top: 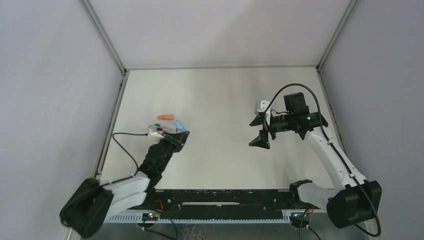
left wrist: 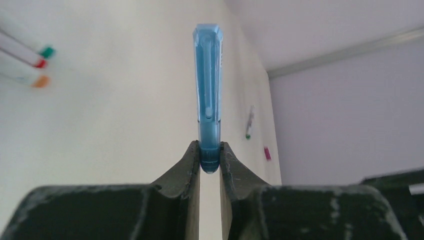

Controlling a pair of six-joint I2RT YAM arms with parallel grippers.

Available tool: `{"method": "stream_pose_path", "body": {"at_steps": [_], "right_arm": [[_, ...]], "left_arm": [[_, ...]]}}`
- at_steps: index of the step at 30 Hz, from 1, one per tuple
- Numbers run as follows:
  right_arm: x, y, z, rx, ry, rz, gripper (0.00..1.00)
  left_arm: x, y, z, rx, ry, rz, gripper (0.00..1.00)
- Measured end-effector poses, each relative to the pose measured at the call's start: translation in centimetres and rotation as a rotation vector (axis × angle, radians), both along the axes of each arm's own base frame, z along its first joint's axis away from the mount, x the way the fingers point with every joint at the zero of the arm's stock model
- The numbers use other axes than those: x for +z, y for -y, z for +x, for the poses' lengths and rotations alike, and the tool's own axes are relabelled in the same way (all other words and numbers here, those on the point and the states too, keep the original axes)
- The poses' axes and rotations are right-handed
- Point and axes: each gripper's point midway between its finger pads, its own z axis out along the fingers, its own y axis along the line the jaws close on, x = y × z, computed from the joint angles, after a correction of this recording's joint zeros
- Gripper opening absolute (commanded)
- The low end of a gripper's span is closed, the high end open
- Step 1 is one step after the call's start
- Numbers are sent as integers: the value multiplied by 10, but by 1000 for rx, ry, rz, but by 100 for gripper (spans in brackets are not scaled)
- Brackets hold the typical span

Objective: Insert the pens into the pen caps
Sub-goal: Place the pen at the center of the board.

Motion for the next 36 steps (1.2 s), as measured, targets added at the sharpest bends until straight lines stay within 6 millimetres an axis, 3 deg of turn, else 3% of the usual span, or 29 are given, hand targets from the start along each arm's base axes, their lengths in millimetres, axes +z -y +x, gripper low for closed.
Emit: {"method": "stream_pose_path", "body": {"at_steps": [8, 14, 25, 36], "right_arm": [[-1, 0, 0, 1, 1, -4, 94], [-1, -1, 0, 1, 2, -5, 94], [-2, 0, 1, -2, 5, -8, 94], [-2, 0, 1, -3, 5, -9, 94]], "left_arm": [[-14, -62, -1, 344, -184, -24, 5], [-45, -89, -11, 475, -294, 34, 7], [-72, -108, -15, 565, -397, 74, 16], [-75, -109, -12, 577, -426, 77, 46]]}}
